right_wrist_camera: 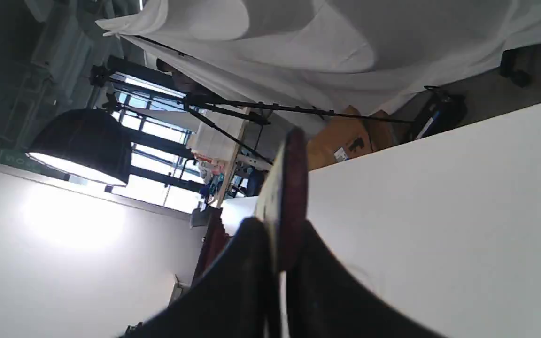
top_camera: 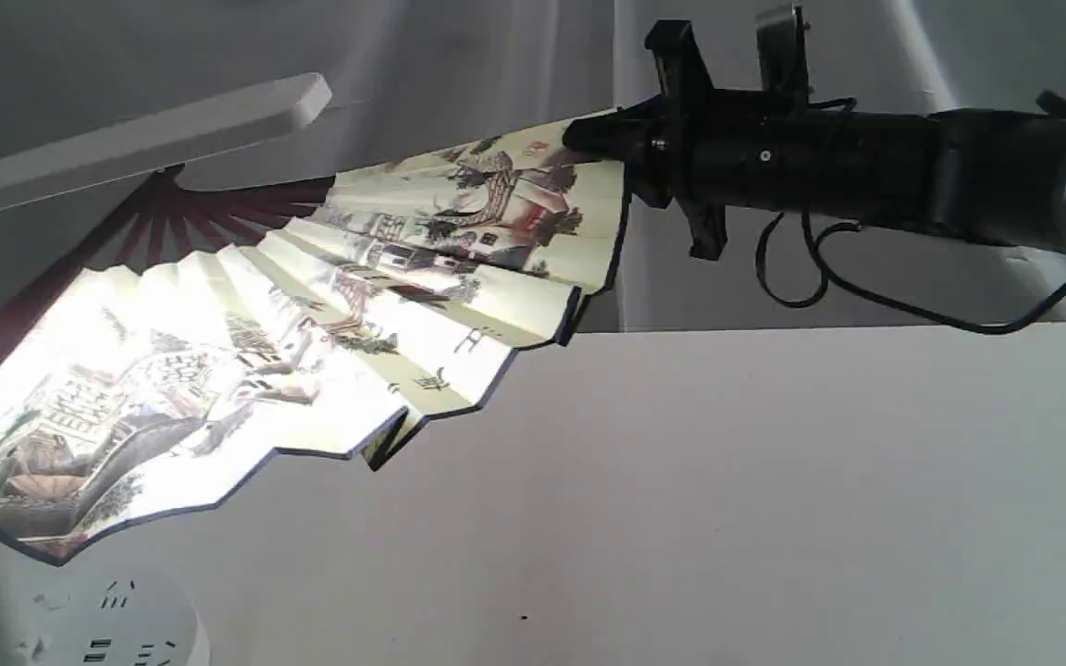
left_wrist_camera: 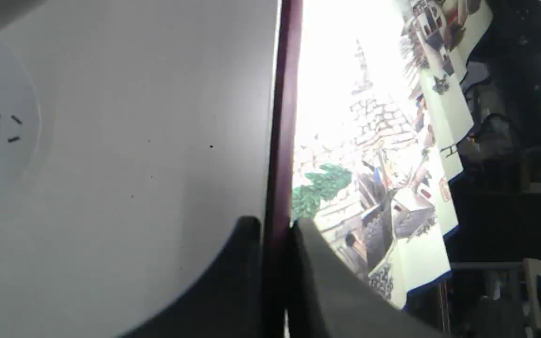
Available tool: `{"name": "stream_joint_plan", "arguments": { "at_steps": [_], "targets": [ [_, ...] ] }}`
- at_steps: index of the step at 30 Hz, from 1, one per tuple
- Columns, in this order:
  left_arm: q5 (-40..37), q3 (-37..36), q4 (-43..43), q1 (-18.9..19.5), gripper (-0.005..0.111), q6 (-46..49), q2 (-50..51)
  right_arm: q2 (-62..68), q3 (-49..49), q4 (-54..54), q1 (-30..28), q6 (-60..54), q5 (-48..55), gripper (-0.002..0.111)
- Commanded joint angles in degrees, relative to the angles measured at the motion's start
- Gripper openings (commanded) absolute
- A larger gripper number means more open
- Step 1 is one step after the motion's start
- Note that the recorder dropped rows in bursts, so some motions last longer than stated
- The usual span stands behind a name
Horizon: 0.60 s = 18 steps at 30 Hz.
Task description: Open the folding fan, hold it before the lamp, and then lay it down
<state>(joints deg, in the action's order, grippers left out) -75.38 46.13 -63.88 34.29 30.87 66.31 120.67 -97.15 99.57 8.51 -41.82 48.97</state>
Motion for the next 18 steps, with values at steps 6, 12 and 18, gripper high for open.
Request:
{"name": "stream_joint_plan", "arguments": {
  "at_steps": [6, 12, 18],
  "targets": [
    [5.4, 0.1, -0.2, 4.4, 0.000, -2.4, -0.3, -0.3, -1.0, 0.4, -0.2, 0.1, -4.1, 0.000],
    [5.4, 0.1, -0.1, 4.4, 0.000, -2.4, -0.3, -0.3, -1.0, 0.4, 1.2, 0.1, -6.5, 0.000],
    [5.4, 0.1, -0.3, 5.6, 0.000, -2.5, -0.2, -0.3, -1.0, 0.4, 1.8, 0.1, -6.3, 0.000]
  ]
}}
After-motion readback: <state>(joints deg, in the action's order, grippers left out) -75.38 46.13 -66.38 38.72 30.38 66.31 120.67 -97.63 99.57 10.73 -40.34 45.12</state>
